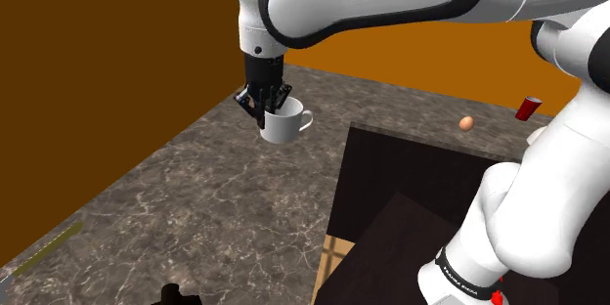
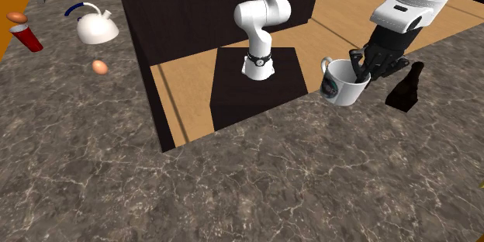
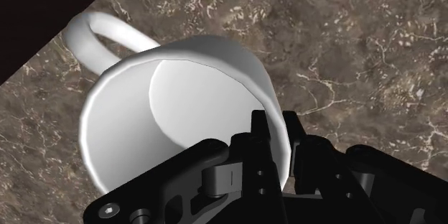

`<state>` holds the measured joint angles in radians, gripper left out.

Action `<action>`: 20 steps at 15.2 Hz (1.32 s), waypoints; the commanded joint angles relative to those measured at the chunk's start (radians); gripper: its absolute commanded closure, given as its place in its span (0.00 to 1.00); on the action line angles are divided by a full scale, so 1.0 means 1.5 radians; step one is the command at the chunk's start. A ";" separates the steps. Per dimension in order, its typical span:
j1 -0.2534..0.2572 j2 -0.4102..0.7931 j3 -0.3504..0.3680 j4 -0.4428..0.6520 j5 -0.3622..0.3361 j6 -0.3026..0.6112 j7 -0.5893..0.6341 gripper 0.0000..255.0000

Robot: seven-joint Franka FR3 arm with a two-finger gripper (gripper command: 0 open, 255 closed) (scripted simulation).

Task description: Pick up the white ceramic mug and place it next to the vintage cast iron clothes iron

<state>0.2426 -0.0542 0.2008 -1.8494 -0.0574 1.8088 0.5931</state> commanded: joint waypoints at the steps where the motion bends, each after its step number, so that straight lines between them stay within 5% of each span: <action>1: 0.014 -0.026 0.015 -0.029 0.006 0.002 0.027 1.00; 14: 0.101 -0.125 0.125 -0.120 0.054 -0.009 0.207 1.00; 20: 0.102 -0.121 0.128 -0.169 0.053 0.044 0.211 1.00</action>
<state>0.3952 -0.2360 0.3916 -2.0915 0.0223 1.8624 0.9077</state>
